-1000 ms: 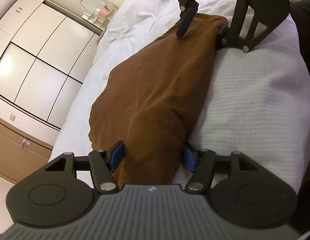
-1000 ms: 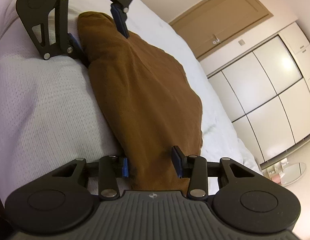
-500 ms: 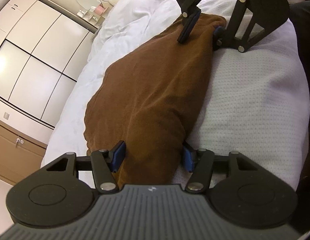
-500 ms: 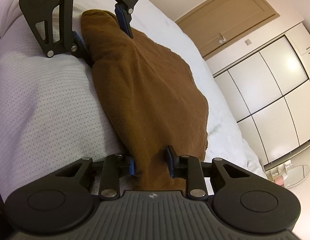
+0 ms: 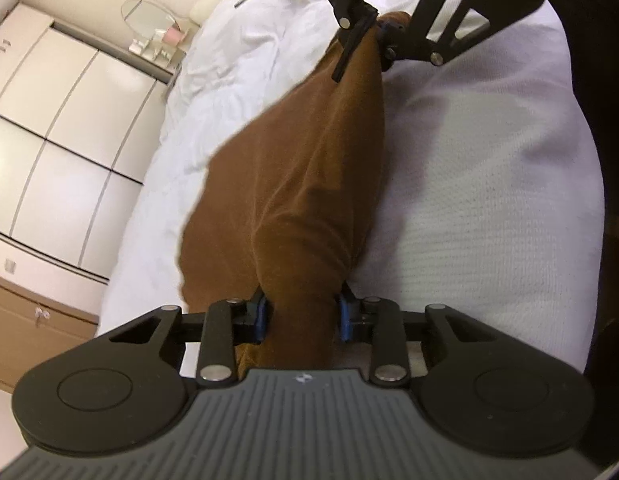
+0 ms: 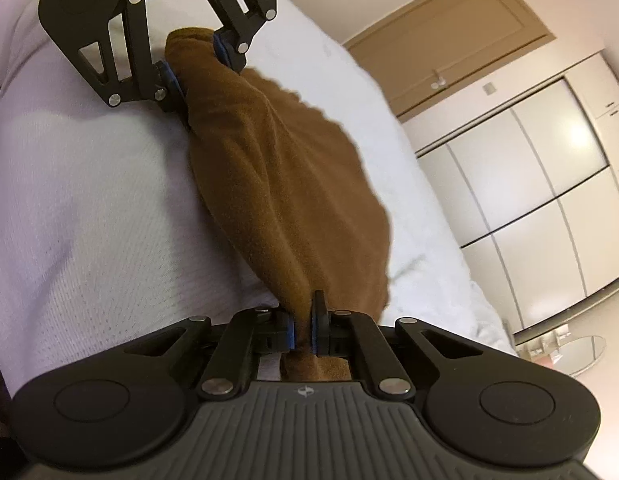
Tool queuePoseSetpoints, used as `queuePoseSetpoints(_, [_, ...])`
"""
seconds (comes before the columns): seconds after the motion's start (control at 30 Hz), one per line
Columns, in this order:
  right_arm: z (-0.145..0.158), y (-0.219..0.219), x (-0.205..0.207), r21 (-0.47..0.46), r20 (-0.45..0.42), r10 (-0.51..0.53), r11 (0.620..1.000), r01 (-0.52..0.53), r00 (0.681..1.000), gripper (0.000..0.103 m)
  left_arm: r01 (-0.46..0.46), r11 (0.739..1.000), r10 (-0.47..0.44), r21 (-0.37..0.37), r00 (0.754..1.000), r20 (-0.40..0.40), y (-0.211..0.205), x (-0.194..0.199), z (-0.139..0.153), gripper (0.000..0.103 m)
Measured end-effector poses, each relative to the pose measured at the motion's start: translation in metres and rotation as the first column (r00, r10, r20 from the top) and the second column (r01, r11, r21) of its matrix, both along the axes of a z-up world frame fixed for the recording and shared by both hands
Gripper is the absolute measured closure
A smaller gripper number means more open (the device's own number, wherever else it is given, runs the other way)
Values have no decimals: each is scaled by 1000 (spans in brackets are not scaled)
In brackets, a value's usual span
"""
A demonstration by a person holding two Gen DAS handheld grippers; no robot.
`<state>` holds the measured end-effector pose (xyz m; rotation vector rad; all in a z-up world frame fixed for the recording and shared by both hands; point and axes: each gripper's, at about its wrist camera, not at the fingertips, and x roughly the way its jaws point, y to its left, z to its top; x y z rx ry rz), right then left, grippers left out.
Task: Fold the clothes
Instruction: 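Lift the brown garment with both grippers and carry it toward the clothes stack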
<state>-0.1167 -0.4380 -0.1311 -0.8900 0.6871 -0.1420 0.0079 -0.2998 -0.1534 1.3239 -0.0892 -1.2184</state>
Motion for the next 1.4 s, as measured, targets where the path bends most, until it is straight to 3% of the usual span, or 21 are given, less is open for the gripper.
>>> queuePoseSetpoints(0.23, [36,7,-9,1,77,-39,999,39,996,101,58,997,-54,-54,996,76,7,-10,38,76])
queuePoseSetpoints(0.4, [58,8,-48,2,114,-65,998,65,991,101,86,994,-79,-68,991,105,3,-28,54,76])
queuePoseSetpoints(0.87, [79,-28,-125,34,212,-72,997,66,975,101,93,993,-81,-69,984,160,-30,-104,84,76])
queuePoseSetpoints(1.4, [100,-39,-168,37,225,-88,996,82,970,101,101,989,-84,-108,984,155,-48,-143,93,76])
